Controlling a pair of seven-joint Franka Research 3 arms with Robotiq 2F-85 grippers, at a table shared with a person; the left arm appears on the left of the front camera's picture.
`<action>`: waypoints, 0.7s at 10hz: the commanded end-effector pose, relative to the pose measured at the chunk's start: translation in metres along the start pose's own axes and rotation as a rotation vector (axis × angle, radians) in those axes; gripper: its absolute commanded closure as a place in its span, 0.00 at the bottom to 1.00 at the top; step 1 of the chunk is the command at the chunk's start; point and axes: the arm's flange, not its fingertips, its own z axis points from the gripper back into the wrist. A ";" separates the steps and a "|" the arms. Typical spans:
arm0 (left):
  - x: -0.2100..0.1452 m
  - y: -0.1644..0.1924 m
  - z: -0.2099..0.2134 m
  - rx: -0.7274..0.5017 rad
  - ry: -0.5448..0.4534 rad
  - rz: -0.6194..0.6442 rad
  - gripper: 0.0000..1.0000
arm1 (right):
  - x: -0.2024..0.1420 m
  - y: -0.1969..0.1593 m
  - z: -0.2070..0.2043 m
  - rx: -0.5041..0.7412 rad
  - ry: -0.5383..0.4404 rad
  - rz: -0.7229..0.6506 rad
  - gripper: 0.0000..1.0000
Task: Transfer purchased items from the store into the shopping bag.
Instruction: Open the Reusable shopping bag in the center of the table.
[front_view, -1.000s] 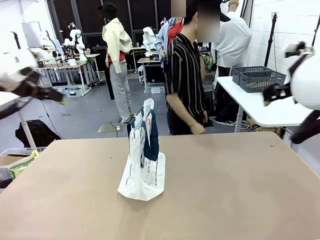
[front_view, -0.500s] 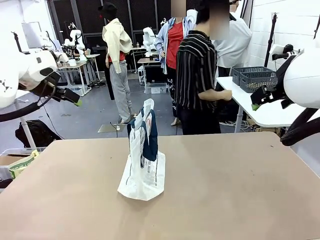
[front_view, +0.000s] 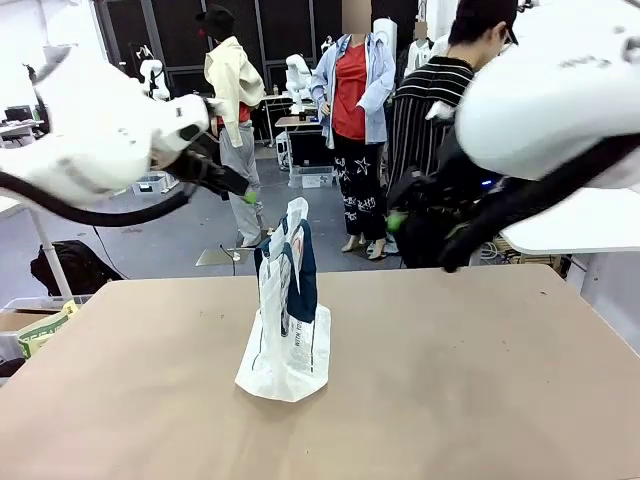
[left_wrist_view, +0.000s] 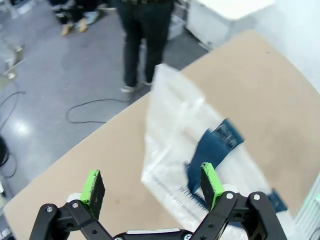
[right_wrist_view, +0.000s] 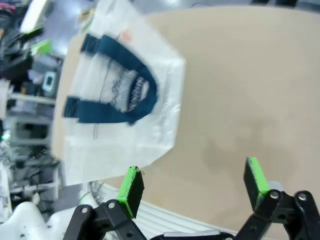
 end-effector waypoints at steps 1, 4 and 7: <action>-0.020 0.010 0.024 0.074 -0.014 0.020 0.00 | 0.013 -0.004 -0.004 -0.102 -0.018 -0.032 0.00; -0.003 0.006 -0.001 0.016 -0.006 0.004 0.00 | 0.006 0.009 -0.011 -0.008 0.014 -0.009 0.00; 0.029 -0.018 -0.039 -0.028 0.018 -0.053 0.00 | 0.036 0.070 -0.053 0.059 0.091 -0.073 0.00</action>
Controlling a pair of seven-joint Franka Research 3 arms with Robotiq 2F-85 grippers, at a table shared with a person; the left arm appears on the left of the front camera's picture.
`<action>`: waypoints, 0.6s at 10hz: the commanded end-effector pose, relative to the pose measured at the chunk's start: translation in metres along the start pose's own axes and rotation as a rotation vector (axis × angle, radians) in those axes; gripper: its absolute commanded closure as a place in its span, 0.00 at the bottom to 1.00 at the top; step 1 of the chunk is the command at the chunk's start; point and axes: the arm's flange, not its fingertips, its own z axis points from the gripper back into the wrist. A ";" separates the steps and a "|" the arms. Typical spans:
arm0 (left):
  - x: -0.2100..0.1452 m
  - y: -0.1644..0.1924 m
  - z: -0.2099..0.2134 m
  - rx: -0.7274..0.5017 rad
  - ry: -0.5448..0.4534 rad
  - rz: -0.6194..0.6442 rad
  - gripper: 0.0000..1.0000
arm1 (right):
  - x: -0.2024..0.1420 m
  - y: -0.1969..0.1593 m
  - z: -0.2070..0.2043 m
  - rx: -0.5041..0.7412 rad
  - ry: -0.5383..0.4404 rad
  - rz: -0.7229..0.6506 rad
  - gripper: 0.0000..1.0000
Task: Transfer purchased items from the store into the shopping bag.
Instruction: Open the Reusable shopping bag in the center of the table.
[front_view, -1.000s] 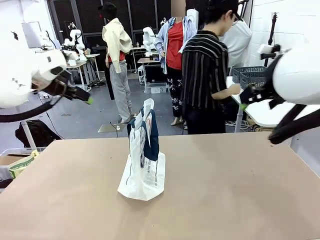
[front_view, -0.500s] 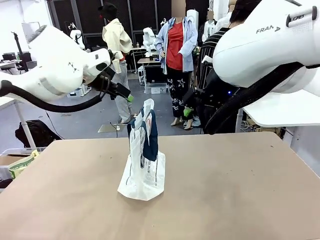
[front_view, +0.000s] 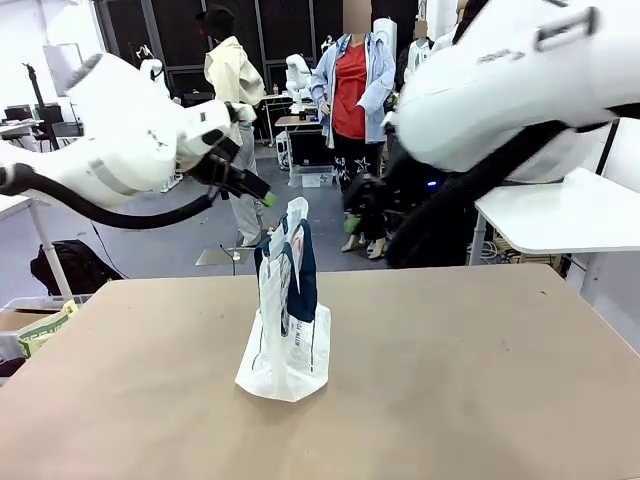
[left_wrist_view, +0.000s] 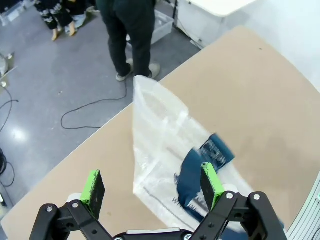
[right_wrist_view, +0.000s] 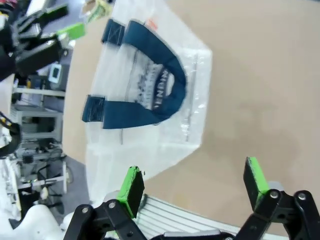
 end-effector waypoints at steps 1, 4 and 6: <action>0.027 0.002 -0.024 -0.030 0.034 -0.023 0.00 | 0.032 0.033 -0.037 0.062 0.045 -0.086 0.00; 0.032 -0.012 -0.043 -0.047 0.091 -0.023 0.00 | 0.044 0.053 -0.068 0.062 0.086 -0.124 0.00; 0.031 -0.005 -0.047 -0.068 0.096 -0.017 0.00 | 0.048 0.055 -0.083 0.076 0.101 -0.132 0.00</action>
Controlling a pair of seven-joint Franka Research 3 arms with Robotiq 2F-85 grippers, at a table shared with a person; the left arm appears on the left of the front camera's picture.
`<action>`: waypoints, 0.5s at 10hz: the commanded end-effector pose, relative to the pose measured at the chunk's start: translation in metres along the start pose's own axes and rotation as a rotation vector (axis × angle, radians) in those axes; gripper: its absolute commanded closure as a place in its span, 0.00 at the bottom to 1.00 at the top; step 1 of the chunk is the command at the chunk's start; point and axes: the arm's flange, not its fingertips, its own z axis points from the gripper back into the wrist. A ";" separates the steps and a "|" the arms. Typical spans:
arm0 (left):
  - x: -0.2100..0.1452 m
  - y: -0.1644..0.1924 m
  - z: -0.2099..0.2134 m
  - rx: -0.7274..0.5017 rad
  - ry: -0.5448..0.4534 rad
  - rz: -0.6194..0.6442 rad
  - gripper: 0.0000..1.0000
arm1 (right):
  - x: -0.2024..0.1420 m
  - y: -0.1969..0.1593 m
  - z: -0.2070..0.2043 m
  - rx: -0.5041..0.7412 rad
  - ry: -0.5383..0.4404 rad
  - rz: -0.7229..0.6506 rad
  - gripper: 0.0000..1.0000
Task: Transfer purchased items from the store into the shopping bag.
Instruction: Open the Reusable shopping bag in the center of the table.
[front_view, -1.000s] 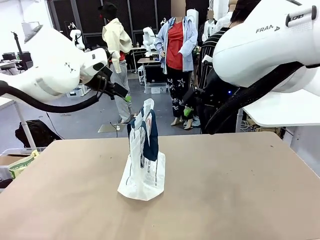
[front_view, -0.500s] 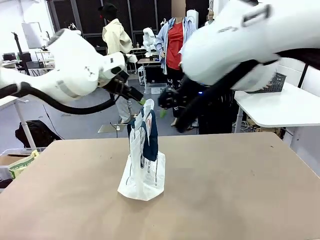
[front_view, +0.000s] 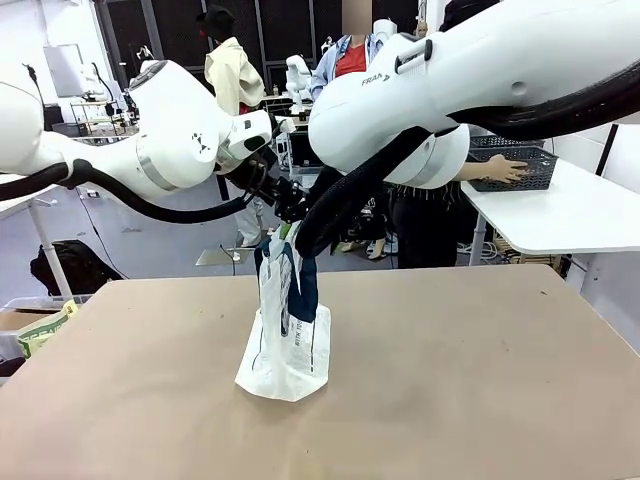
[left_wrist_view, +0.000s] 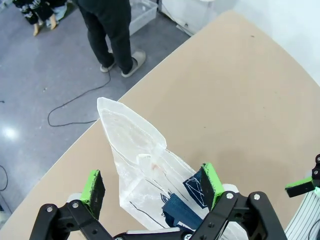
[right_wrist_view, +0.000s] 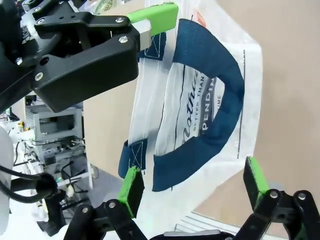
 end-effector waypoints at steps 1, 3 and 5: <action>0.005 0.009 -0.002 -0.001 0.018 0.018 0.00 | 0.005 0.003 -0.007 0.014 0.007 -0.027 0.00; -0.001 0.012 -0.005 0.000 0.043 0.045 0.00 | 0.005 0.004 -0.018 -0.001 0.025 -0.030 0.00; -0.004 0.015 -0.010 0.007 0.068 0.060 0.00 | 0.007 0.001 -0.024 0.001 0.044 -0.035 0.00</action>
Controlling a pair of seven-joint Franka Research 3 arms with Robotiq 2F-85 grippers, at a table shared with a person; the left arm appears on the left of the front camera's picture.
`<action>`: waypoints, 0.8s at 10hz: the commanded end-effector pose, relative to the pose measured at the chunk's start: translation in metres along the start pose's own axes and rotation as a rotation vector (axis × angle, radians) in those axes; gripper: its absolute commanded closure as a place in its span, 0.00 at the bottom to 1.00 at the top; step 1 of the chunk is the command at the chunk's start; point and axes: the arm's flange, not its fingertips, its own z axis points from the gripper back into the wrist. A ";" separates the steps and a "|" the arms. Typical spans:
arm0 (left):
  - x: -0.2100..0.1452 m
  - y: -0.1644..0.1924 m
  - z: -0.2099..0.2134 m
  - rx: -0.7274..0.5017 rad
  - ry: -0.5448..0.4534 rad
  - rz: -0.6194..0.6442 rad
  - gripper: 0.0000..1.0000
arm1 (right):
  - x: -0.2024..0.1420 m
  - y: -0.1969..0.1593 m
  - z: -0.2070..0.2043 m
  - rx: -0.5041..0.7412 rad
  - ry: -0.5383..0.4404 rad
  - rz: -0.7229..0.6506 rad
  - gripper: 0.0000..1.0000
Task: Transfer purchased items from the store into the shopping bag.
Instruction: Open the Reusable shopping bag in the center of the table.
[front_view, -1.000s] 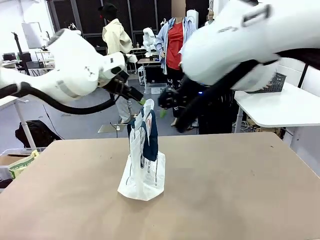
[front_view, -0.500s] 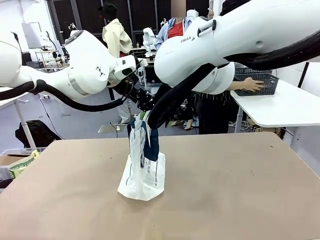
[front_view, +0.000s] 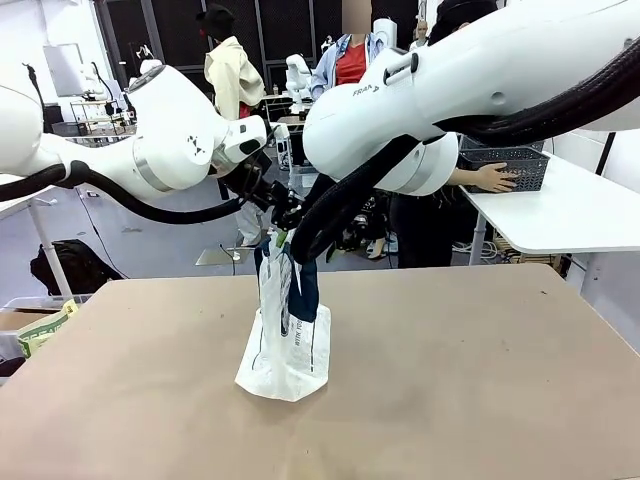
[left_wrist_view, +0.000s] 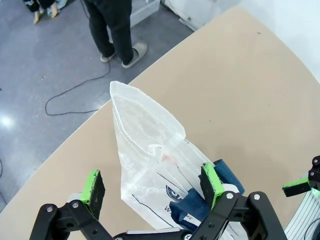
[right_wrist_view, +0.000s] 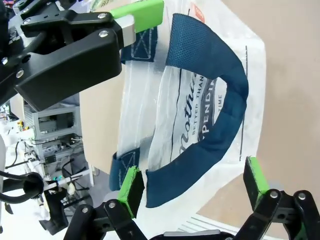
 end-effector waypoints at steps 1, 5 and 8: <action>0.003 0.001 -0.003 0.013 0.040 0.022 0.00 | 0.003 0.005 -0.005 0.003 0.015 -0.019 0.00; 0.000 0.002 -0.003 0.008 0.058 0.029 0.48 | 0.002 0.008 -0.013 -0.022 0.024 0.029 0.32; 0.001 0.001 -0.003 0.013 0.077 0.037 1.00 | 0.001 0.006 -0.012 -0.042 0.022 0.023 0.89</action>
